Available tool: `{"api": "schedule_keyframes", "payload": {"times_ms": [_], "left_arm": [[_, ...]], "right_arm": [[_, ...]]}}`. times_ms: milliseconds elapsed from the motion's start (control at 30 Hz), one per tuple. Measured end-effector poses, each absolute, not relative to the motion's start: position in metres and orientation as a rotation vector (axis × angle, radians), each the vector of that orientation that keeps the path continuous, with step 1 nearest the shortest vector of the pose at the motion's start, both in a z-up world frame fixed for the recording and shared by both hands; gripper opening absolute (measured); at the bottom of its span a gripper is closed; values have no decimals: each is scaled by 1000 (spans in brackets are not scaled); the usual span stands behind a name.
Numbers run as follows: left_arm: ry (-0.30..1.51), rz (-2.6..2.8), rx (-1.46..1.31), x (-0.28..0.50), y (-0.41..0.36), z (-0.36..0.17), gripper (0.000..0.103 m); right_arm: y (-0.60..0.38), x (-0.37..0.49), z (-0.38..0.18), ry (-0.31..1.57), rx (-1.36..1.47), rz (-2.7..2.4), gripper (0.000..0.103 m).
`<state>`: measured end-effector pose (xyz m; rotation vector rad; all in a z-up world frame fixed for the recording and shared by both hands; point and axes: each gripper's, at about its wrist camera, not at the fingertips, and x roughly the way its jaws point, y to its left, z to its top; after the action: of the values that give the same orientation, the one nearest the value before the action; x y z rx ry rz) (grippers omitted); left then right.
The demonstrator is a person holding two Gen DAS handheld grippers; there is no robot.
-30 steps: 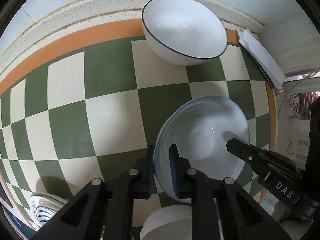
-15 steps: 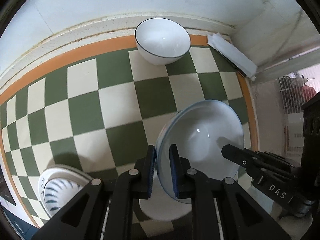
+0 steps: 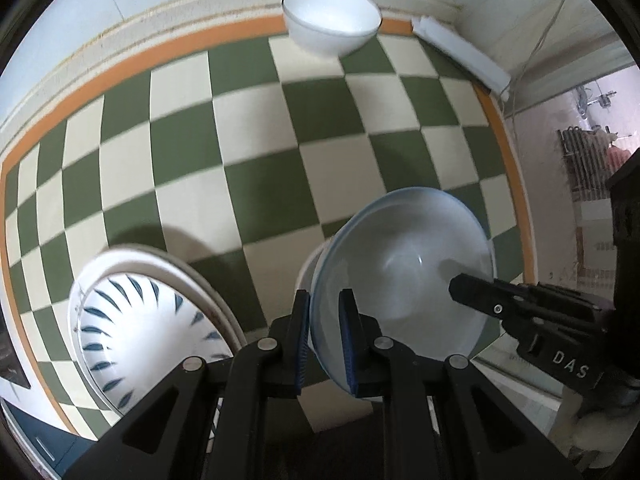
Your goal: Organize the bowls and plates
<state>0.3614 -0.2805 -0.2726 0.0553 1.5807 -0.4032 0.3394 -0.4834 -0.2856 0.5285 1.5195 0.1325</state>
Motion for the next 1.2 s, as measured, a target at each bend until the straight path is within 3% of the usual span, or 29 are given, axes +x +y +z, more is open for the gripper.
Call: {"api": "schedule_keyframes", "payload": {"times_ms": [567,1033,1200], "left_arm": [[1633,-356,122,354,-287,-310,13],[1637,-346,145,356,-291,-311,13],[1606,-361,119,361,-284,-286,13]], "right_arm": [[-476,336,-323,1587,529,113,11],[-479,344,-334,1624,562,114,12],[-487,349,-331,1630,609,123,13]]}}
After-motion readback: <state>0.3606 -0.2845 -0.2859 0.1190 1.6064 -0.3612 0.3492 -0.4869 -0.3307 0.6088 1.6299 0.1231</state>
